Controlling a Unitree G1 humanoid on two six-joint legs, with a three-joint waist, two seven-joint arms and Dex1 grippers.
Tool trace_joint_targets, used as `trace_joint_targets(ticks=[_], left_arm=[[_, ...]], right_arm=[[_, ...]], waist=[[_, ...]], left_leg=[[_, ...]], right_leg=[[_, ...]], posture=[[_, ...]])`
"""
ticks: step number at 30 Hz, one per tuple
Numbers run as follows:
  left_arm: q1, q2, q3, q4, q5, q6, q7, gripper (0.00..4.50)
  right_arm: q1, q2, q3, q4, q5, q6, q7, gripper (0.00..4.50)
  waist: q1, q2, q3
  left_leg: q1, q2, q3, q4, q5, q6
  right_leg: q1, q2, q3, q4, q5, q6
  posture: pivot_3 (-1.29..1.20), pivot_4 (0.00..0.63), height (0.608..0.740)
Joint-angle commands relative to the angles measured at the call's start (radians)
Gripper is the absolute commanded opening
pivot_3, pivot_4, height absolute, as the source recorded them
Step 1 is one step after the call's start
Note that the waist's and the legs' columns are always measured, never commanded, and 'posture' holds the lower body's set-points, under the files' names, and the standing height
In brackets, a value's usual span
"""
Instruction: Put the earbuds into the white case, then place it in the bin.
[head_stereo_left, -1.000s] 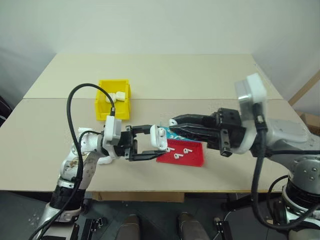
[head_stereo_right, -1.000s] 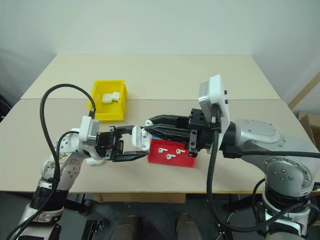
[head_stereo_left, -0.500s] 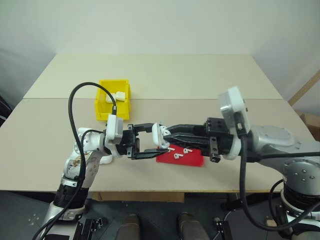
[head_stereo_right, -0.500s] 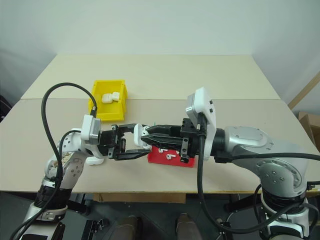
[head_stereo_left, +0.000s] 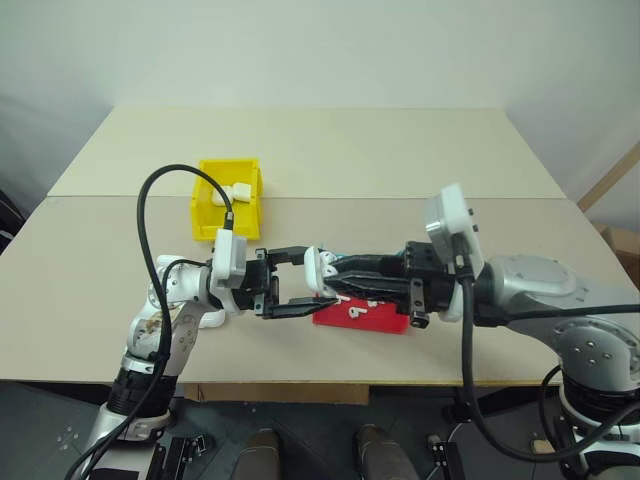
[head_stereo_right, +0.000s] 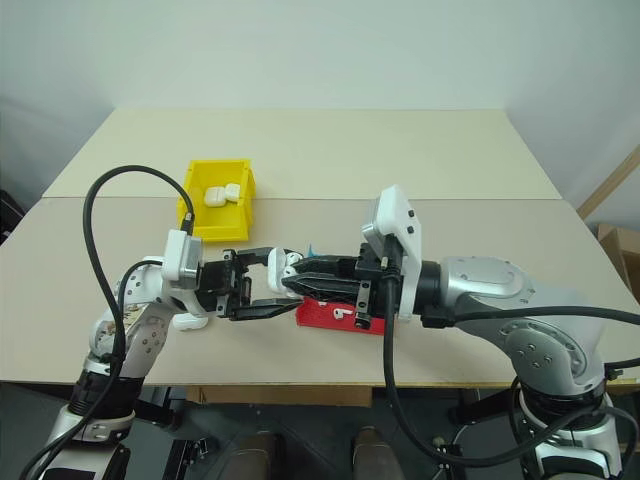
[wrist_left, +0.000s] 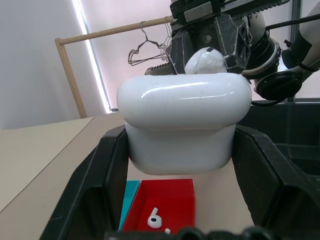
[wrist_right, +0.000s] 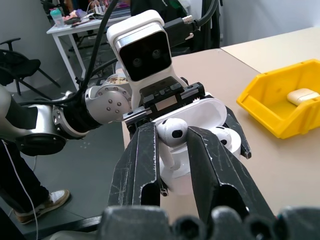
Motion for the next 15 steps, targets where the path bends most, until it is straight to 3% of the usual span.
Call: trace_joint_targets(ticks=[1, 15], left_arm=[[-0.011, -0.006, 0.011, -0.020, -0.005, -0.023, 0.006, 2.78], [-0.015, -0.014, 0.015, -0.015, 0.000, -0.029, 0.003, 2.78]], right_arm=[[0.009, -0.013, 0.002, -0.026, -0.018, -0.033, 0.014, 0.62], [0.034, -0.024, 0.031, -0.038, -0.052, -0.042, 0.025, 0.62]], waist=[[0.000, 0.000, 0.000], [0.000, 0.000, 0.000]], left_leg=[[0.000, 0.000, 0.000, 0.000, 0.000, 0.000], [0.000, 0.000, 0.000, 0.000, 0.000, 0.000]], right_leg=[[0.000, 0.000, 0.000, 0.000, 0.000, 0.000], [0.000, 0.000, 0.000, 0.000, 0.000, 0.000]], posture=[[0.00, 0.150, 0.740], [0.00, 0.150, 0.740]])
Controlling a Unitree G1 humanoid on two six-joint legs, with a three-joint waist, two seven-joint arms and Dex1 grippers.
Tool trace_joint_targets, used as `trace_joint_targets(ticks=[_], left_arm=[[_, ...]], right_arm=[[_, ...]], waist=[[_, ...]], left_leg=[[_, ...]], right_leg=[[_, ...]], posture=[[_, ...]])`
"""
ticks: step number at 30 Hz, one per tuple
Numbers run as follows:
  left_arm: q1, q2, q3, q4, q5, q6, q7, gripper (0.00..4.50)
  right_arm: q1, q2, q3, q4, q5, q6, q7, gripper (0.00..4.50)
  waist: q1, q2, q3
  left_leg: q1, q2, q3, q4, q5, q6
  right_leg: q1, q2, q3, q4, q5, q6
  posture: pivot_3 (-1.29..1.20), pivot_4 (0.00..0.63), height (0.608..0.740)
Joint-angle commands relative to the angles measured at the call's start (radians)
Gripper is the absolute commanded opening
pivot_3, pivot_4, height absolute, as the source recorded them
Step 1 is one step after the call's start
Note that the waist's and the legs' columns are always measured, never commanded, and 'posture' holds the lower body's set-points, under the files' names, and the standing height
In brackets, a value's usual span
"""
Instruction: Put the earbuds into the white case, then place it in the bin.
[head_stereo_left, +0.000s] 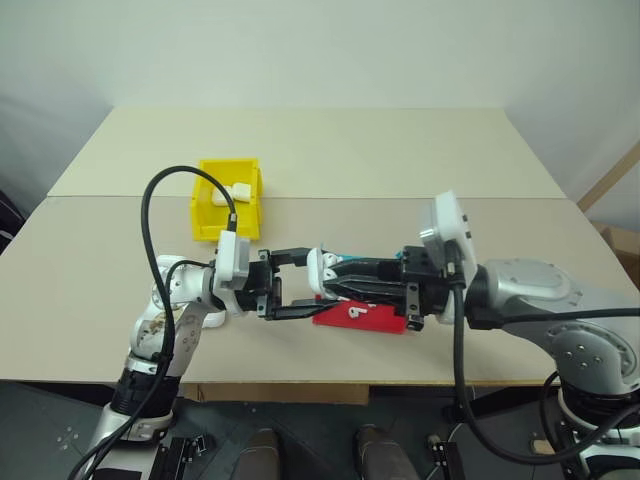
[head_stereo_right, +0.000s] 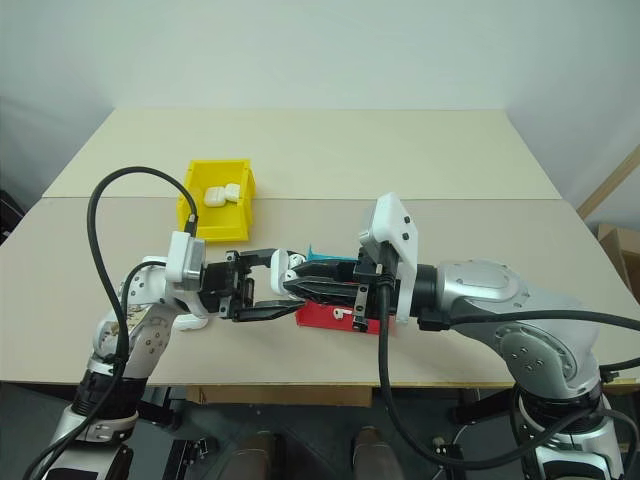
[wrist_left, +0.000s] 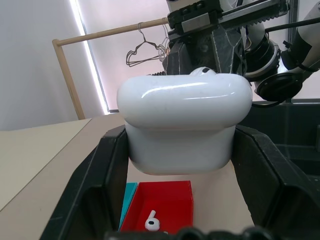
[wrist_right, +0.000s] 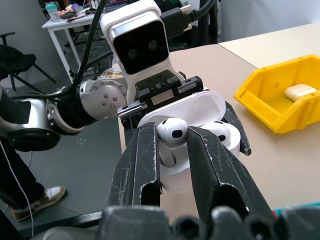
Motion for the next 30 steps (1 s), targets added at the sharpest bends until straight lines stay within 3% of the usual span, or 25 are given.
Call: trace_joint_targets(ticks=[1, 7, 12, 20, 24, 27, 30], left_arm=[[-0.015, -0.002, 0.021, -0.015, -0.009, -0.028, 0.007, 2.78], [-0.013, -0.004, 0.024, -0.013, -0.008, -0.034, 0.006, 2.78], [-0.016, -0.004, 0.024, -0.008, -0.006, -0.036, 0.007, 2.78], [-0.020, -0.005, 0.024, 0.008, 0.003, -0.042, 0.006, 2.78], [-0.021, 0.002, 0.020, 0.025, 0.019, -0.052, 0.000, 2.78], [-0.034, 0.001, 0.018, 0.042, 0.021, -0.055, -0.003, 2.78], [-0.064, -0.007, 0.009, 0.075, 0.031, -0.061, -0.006, 2.78]], right_arm=[[0.015, -0.018, -0.001, -0.031, -0.004, -0.019, 0.016, 0.62], [0.025, -0.020, -0.008, -0.035, -0.008, -0.053, 0.032, 0.62], [0.035, -0.034, -0.009, -0.045, -0.031, -0.076, 0.045, 2.23], [0.051, -0.057, -0.028, -0.043, -0.040, -0.089, 0.079, 2.23], [0.078, -0.114, -0.104, -0.026, -0.021, -0.120, 0.165, 2.23], [0.027, -0.176, -0.141, 0.016, -0.035, -0.146, 0.255, 2.23], [-0.170, -0.237, -0.090, 0.118, -0.076, -0.137, 0.333, 2.07]], waist=[[0.000, 0.000, 0.000], [0.000, 0.000, 0.000], [0.000, 0.000, 0.000], [0.000, 0.000, 0.000], [0.002, 0.000, 0.000], [0.003, 0.000, 0.000], [-0.005, 0.000, 0.000]], left_leg=[[0.000, 0.000, 0.000, 0.000, 0.000, 0.000], [0.000, 0.000, 0.000, 0.000, 0.000, 0.000], [0.000, 0.000, 0.000, 0.000, 0.000, 0.000], [0.000, 0.000, 0.000, 0.000, 0.000, 0.000], [0.000, 0.000, 0.000, 0.000, 0.000, 0.000], [0.000, 0.000, 0.000, 0.000, 0.000, 0.000], [0.001, 0.000, 0.001, 0.001, 0.000, 0.000]], right_leg=[[0.000, 0.000, 0.000, 0.000, 0.000, 0.000], [0.000, 0.000, 0.000, 0.000, 0.000, 0.000], [0.000, 0.000, 0.000, 0.000, 0.000, 0.000], [0.000, 0.000, 0.000, 0.000, 0.000, 0.000], [0.000, 0.000, 0.000, 0.000, 0.000, 0.000], [0.001, 0.000, 0.000, 0.000, 0.000, 0.000], [0.000, 0.000, 0.001, 0.000, 0.000, 0.000]], posture=[[0.00, 0.150, 0.740], [0.00, 0.150, 0.740], [0.00, 0.150, 0.740], [0.00, 0.150, 0.740], [0.00, 0.150, 0.740], [0.00, 0.150, 0.740], [0.00, 0.150, 0.740]])
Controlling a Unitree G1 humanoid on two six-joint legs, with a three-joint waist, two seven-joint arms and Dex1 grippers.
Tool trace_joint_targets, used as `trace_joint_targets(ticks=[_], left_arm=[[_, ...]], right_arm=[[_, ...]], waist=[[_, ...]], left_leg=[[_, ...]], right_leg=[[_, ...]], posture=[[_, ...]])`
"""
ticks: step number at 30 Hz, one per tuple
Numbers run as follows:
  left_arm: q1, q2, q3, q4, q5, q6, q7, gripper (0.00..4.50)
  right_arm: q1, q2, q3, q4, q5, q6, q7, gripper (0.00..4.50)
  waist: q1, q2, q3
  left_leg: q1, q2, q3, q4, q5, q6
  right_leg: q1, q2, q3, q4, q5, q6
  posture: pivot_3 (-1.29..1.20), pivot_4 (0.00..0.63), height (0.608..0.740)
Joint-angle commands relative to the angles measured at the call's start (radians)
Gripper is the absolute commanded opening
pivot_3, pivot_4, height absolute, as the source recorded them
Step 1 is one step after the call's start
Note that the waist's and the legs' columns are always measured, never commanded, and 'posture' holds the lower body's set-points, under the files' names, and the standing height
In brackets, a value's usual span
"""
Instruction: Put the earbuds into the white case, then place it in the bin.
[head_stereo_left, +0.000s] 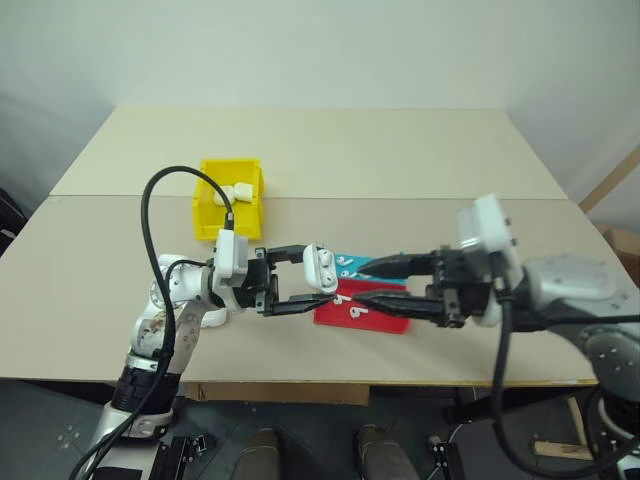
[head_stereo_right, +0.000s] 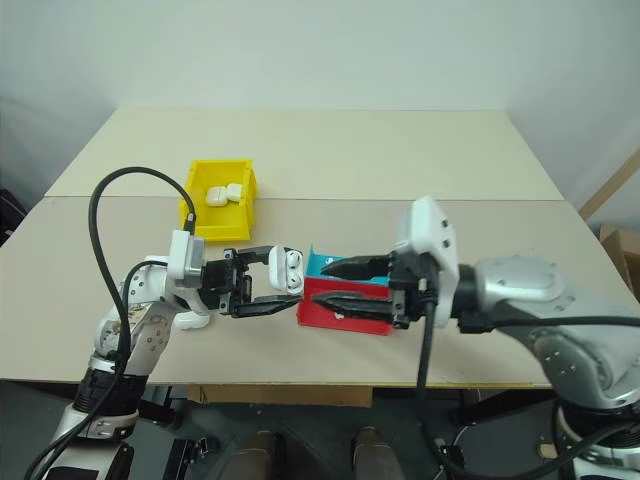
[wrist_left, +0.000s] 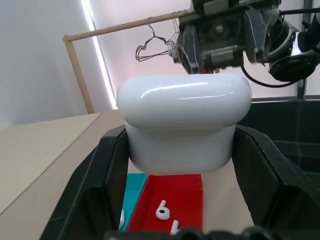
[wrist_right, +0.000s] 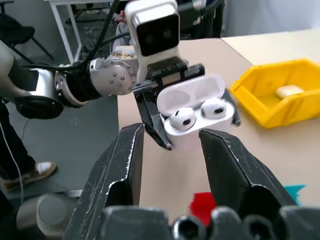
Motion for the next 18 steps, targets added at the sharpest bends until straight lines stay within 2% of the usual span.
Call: trace_joint_targets(ticks=[1, 3, 5, 7, 12, 18], left_arm=[[-0.053, -0.008, -0.001, 0.014, 0.008, -0.030, -0.008, 2.78], [-0.070, -0.012, -0.006, 0.027, 0.016, -0.027, -0.006, 2.78], [-0.088, -0.021, -0.008, 0.043, 0.017, -0.033, -0.012, 2.78], [-0.115, -0.022, -0.011, 0.048, 0.019, -0.021, -0.007, 2.78], [-0.151, -0.032, -0.013, 0.070, 0.018, -0.019, -0.016, 2.78], [-0.139, -0.031, -0.017, 0.040, 0.019, -0.008, -0.012, 2.78]], right_arm=[[-0.197, -0.052, 0.021, 0.085, -0.046, -0.027, 0.084, 1.87], [-0.318, -0.057, 0.079, 0.153, -0.078, 0.012, 0.104, 1.34], [-0.437, -0.056, 0.143, 0.215, -0.119, 0.036, 0.138, 0.64], [-0.583, -0.049, 0.240, 0.285, -0.187, 0.048, 0.210, 0.02], [-0.768, -0.002, 0.397, 0.383, -0.319, 0.030, 0.344, 0.02], [-0.886, 0.099, 0.510, 0.476, -0.456, -0.008, 0.431, 0.02]], waist=[[-0.003, 0.000, 0.000], [-0.003, 0.000, 0.000], [-0.002, 0.000, 0.000], [0.000, 0.000, 0.000], [0.004, 0.001, 0.001], [0.003, 0.001, 0.001]], left_leg=[[0.000, 0.000, 0.000, 0.000, 0.000, 0.000], [0.001, 0.001, 0.000, -0.001, 0.000, 0.001], [0.001, 0.001, 0.000, -0.002, 0.000, 0.001], [-0.001, 0.001, 0.000, -0.001, 0.000, 0.001], [-0.003, 0.000, 0.000, -0.001, 0.000, 0.001], [-0.002, 0.000, -0.001, 0.000, 0.000, 0.001]], right_leg=[[0.000, 0.000, 0.000, 0.000, 0.000, 0.000], [0.000, 0.001, 0.000, -0.001, 0.000, 0.000], [0.000, 0.001, 0.000, -0.001, 0.000, 0.000], [-0.002, 0.001, 0.000, -0.001, 0.000, 0.000], [-0.003, 0.000, -0.001, -0.001, 0.000, 0.000], [-0.003, 0.000, -0.001, 0.001, 0.000, -0.001]], posture=[[0.00, 0.150, 0.740], [0.00, 0.150, 0.740], [0.00, 0.150, 0.740], [0.00, 0.150, 0.740], [0.00, 0.150, 0.740], [0.00, 0.150, 0.740]])
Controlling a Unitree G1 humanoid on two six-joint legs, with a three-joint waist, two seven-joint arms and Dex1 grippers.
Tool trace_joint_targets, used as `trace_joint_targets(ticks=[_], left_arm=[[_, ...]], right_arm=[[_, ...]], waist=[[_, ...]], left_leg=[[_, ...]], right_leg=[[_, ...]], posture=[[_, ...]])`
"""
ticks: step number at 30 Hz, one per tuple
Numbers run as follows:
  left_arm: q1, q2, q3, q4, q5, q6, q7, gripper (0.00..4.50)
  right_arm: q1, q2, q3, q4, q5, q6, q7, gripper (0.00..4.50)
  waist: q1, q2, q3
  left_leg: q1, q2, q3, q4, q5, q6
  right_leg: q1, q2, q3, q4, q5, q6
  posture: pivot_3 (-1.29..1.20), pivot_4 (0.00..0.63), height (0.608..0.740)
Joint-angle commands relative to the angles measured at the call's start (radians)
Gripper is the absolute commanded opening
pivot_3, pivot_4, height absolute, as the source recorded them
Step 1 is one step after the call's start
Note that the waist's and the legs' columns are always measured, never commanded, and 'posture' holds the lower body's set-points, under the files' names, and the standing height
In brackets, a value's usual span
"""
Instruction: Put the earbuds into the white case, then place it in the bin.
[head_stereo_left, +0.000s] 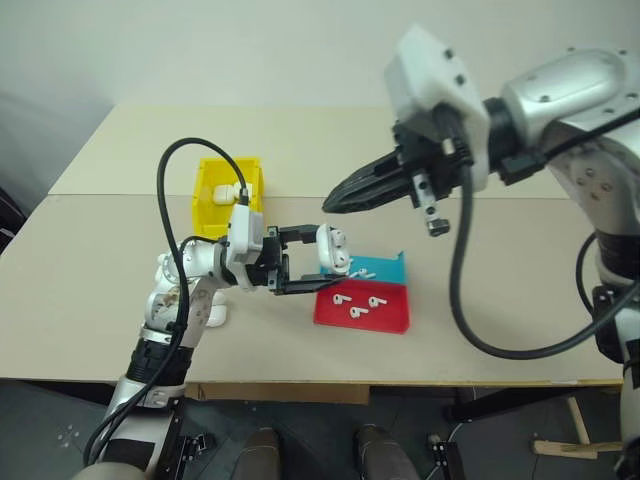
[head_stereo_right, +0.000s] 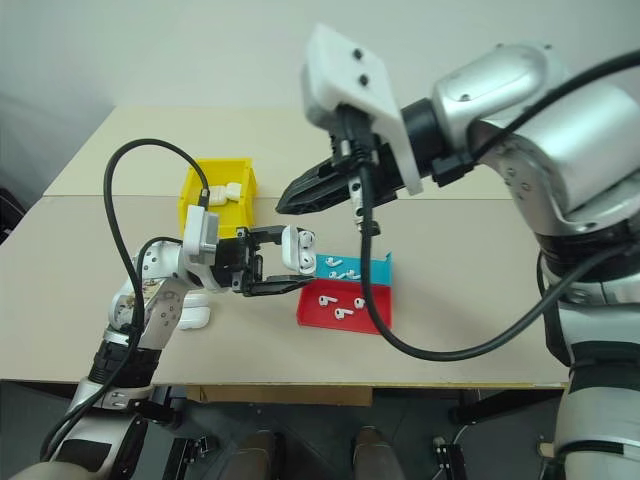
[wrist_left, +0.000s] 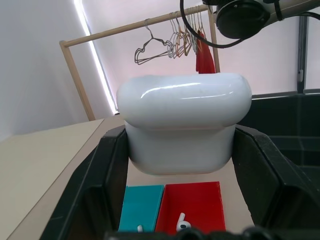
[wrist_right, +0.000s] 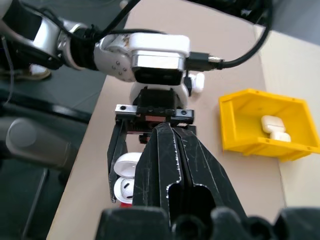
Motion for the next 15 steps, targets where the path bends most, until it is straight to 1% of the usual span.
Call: trace_joint_targets(ticks=[1, 5, 10, 15], left_arm=[[-0.005, 0.000, 0.003, -0.040, -0.011, -0.008, 0.002, 2.78], [-0.002, -0.005, 0.000, -0.043, -0.008, -0.011, 0.004, 2.78], [-0.001, -0.005, 0.000, -0.040, -0.004, -0.015, 0.005, 2.78], [0.003, -0.006, -0.001, -0.045, 0.001, -0.021, 0.008, 2.78]], right_arm=[[-0.066, 0.033, 0.029, 0.039, -0.081, -0.064, 0.059, 0.02], [-0.029, 0.051, 0.072, 0.046, -0.175, -0.163, 0.109, 0.02], [-0.013, 0.079, 0.105, 0.060, -0.258, -0.237, 0.152, 0.02], [0.006, 0.110, 0.127, 0.021, -0.312, -0.235, 0.154, 0.02]], waist=[[0.000, 0.000, 0.000], [0.000, 0.000, 0.000], [0.000, 0.000, 0.000], [-0.002, 0.000, 0.000]], left_leg=[[0.000, 0.000, 0.000, 0.000, 0.000, 0.000], [0.000, 0.000, 0.000, 0.000, 0.000, 0.000], [0.000, 0.000, -0.001, 0.001, 0.000, 0.000], [0.000, 0.000, -0.001, 0.001, 0.000, 0.000]], right_leg=[[0.000, 0.000, 0.000, 0.000, 0.000, 0.000], [0.000, 0.000, 0.000, 0.000, 0.000, 0.000], [0.000, 0.000, -0.001, 0.001, 0.000, 0.000], [0.000, 0.000, 0.000, 0.002, 0.000, 0.000]], posture=[[0.00, 0.150, 0.740], [0.00, 0.150, 0.740], [0.00, 0.150, 0.740], [0.00, 0.150, 0.740]])
